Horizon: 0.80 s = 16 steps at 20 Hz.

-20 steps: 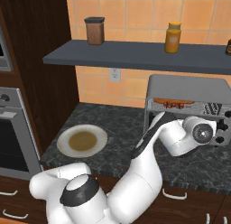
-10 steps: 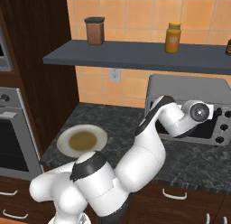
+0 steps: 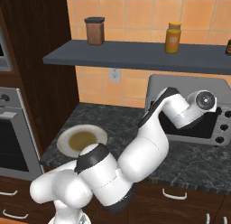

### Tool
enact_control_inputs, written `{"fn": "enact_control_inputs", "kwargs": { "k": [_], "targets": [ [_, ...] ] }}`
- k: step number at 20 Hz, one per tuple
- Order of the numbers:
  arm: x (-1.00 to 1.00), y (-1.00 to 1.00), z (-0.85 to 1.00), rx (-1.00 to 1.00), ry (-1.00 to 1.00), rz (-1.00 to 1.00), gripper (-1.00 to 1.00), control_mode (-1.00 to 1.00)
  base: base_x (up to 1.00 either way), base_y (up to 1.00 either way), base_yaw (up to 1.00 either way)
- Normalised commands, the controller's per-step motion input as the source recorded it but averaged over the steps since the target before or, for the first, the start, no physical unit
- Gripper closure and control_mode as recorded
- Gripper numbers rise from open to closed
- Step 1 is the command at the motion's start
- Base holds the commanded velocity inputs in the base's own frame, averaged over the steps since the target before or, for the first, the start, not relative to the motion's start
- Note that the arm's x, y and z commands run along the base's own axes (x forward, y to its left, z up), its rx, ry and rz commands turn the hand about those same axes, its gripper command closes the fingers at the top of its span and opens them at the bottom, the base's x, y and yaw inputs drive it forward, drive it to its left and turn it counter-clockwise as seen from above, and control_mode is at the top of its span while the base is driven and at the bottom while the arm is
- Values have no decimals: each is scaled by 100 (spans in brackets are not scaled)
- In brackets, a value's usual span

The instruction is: Pick up the kebab skewer and baguette bread, and place them inside the toaster oven. Close the toaster oven door and start by setting the timer.

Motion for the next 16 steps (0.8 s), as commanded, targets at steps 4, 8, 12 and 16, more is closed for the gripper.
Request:
{"fn": "enact_control_inputs", "kwargs": {
  "k": [4,8,12,16],
  "targets": [
    [-71,0,21,0,0,0,-100,-100,0,0,0],
    [-44,0,26,0,-2,0,-100,-100,0,0,0],
    [-17,0,0,0,3,0,-100,-100,0,0,0],
    [-13,0,0,0,9,0,-100,-100,0,0,0]
  ]
}}
